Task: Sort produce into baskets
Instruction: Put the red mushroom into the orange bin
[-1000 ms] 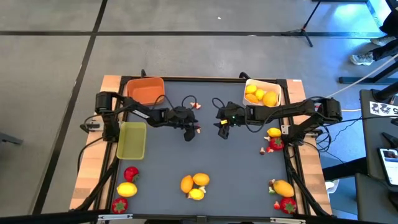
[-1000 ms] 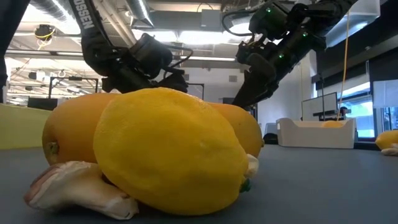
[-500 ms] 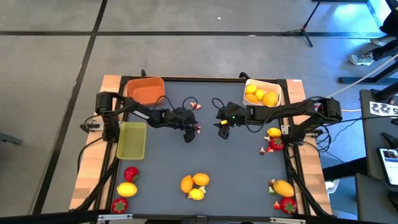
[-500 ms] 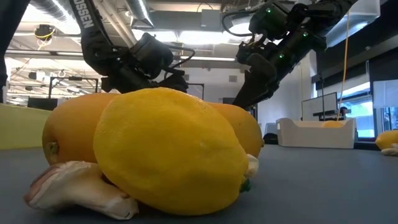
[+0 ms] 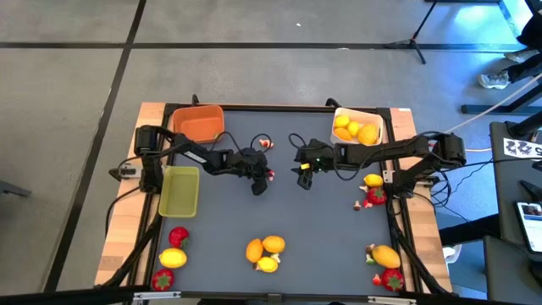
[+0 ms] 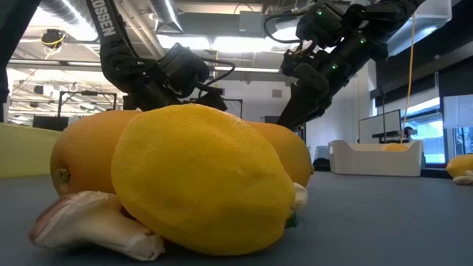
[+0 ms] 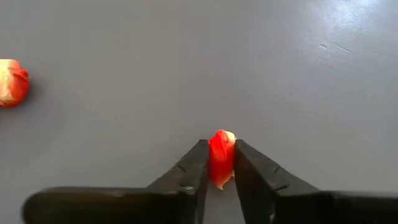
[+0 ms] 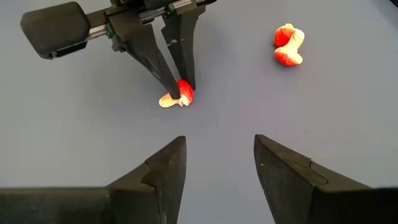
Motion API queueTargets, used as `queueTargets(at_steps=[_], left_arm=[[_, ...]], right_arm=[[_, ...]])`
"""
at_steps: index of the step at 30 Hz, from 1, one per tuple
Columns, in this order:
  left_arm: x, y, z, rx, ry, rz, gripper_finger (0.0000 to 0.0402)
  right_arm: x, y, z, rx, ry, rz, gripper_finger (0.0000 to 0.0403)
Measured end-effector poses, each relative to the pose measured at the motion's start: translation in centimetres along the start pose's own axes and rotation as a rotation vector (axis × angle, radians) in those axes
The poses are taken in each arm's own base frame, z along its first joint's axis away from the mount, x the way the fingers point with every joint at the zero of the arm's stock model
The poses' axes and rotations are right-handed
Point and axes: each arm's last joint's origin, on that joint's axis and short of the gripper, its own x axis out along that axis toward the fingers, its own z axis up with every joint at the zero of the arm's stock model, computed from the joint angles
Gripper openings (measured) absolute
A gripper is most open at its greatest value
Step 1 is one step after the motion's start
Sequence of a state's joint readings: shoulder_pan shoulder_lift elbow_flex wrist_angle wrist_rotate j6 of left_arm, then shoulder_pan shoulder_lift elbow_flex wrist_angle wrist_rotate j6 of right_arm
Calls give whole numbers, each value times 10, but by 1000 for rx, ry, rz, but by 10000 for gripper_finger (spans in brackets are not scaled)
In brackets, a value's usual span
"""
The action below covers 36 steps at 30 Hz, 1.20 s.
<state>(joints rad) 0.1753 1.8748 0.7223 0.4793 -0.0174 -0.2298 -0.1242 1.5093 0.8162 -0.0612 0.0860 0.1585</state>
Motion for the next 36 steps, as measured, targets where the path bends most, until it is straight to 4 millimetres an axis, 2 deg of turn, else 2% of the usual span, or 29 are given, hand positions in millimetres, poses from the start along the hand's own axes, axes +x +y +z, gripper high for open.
queueTargets(at_steps=[5, 12, 22, 29, 36], left_arm=[[-2, 0, 2, 1, -4, 0, 34], [-19, -3, 14, 31, -8, -1, 33], [-75, -2, 43, 71, -32, 94, 37], [-119, 16, 53, 38, -23, 257, 44], [-155, 47, 53, -31, 14, 476, 44]], right_arm=[[0, 0, 0, 1, 2, 0, 188], [0, 0, -2, 0, 24, -4, 188], [0, 0, -2, 0, 16, -3, 188], [0, 0, -1, 0, 15, -2, 188], [0, 0, -1, 0, 12, -2, 188]])
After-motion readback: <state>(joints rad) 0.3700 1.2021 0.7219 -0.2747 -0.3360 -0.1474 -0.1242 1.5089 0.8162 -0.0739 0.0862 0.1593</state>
